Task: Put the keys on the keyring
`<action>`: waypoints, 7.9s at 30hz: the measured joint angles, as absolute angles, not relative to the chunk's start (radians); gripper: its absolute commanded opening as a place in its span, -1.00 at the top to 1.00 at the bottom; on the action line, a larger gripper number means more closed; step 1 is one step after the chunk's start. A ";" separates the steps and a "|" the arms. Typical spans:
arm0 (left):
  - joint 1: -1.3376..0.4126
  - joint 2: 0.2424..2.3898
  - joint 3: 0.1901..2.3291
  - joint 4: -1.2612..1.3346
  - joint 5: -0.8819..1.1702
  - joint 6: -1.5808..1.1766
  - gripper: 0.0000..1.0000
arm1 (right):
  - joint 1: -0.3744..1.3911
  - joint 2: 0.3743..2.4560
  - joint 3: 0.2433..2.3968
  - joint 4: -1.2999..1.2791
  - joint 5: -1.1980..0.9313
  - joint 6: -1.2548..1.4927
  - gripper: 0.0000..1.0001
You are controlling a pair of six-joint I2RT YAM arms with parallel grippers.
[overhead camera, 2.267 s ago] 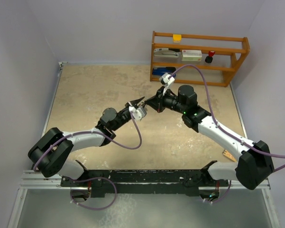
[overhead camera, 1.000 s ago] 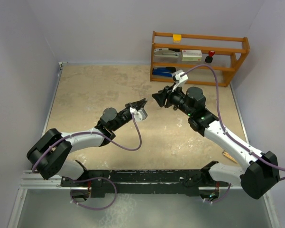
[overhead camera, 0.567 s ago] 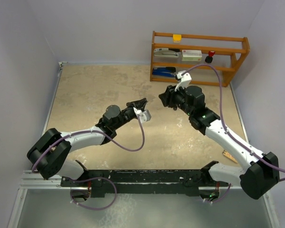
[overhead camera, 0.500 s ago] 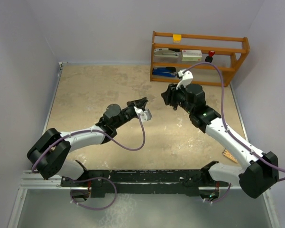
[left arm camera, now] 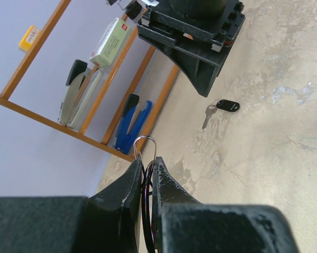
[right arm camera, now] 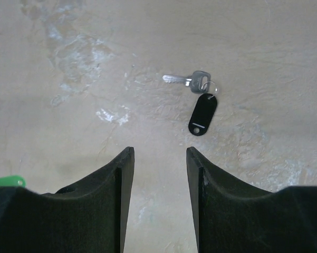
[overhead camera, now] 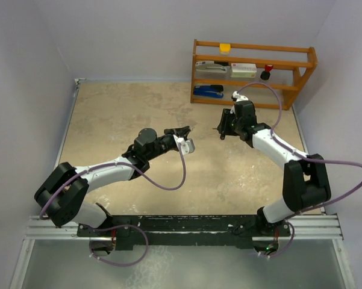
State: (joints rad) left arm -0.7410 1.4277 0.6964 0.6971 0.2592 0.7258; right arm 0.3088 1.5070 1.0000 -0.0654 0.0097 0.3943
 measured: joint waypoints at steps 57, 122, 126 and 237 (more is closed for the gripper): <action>-0.741 1.407 0.696 0.670 0.288 0.722 1.00 | 0.169 1.905 1.094 0.154 -0.070 0.481 0.63; -0.735 1.524 0.832 0.626 0.348 1.002 1.00 | 0.332 1.131 0.845 0.340 -0.355 0.366 1.00; -0.735 1.533 0.833 0.627 0.345 1.033 1.00 | 0.341 1.131 0.852 0.316 -0.344 0.367 1.00; -0.869 1.835 0.868 1.071 -0.032 1.557 1.00 | 0.426 1.322 1.147 -0.130 -0.198 0.330 1.00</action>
